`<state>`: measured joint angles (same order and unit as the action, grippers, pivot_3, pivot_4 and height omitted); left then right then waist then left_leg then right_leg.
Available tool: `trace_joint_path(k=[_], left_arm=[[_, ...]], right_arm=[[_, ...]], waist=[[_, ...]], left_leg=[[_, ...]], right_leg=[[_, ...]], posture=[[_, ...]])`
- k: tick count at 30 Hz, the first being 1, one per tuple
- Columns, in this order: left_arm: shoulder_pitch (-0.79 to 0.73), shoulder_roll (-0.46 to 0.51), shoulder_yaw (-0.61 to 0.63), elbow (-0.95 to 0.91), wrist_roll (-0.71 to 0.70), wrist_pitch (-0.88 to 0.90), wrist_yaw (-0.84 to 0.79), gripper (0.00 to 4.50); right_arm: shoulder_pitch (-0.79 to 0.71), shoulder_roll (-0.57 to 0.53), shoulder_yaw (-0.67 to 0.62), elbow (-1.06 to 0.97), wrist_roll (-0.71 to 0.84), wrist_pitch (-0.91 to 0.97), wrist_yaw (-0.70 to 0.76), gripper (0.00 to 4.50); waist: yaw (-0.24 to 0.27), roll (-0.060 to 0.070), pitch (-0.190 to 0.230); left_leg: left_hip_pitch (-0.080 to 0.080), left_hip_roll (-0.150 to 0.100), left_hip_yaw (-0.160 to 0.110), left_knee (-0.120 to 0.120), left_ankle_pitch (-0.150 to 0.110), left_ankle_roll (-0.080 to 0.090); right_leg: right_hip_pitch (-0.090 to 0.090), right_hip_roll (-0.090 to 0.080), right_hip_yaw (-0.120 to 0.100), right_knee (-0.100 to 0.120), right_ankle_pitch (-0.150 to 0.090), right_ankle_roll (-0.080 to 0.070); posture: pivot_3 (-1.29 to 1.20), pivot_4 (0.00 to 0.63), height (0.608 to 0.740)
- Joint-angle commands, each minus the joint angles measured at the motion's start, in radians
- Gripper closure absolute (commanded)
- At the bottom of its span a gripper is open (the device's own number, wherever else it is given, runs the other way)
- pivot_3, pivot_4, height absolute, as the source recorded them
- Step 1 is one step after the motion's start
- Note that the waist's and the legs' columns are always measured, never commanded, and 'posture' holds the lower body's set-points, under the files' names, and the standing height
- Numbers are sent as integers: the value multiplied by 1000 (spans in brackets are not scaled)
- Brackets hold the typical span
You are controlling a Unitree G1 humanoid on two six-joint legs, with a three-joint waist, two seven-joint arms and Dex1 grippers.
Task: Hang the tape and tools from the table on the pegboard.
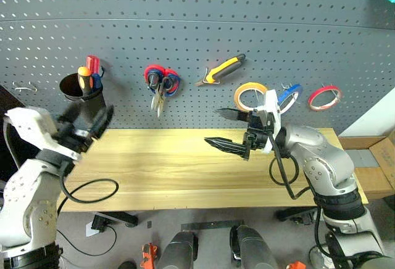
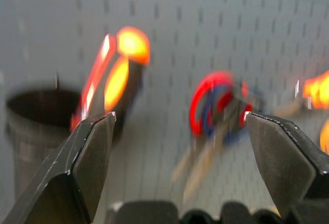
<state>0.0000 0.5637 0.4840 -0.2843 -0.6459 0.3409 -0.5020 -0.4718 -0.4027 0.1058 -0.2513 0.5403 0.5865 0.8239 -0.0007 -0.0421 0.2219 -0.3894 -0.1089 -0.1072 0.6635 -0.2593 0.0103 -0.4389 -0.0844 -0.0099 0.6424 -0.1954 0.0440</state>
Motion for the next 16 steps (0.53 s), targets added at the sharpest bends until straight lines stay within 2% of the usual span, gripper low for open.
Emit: trace_joint_path(k=[1, 7, 16], left_arm=[[47, -28, -63, 27, 110, -61, 6, 191], [80, -102, -130, 111, 208, -125, 23, 191], [102, -137, -133, 300, 310, -244, 47, 191]], right_arm=[[69, 11, -70, 84, -49, -49, -92, 0], [177, 35, -130, 217, -120, -124, -191, 0], [295, -33, -183, 342, -204, -238, -200, 0]], waist=[[3, 1, -1], [2, 6, -11], [-1, 9, -26]], left_leg=[[0, 0, 0, 0, 0, 0], [0, 0, 1, 0, 0, 0], [4, 0, 4, 0, 0, 1]], right_leg=[[0, 0, 0, 0, 0, 0], [0, 0, 0, 0, 0, 0], [2, 0, 1, 0, 0, 0]], posture=[[9, 173, 740], [-9, 143, 740], [-20, 115, 740]])
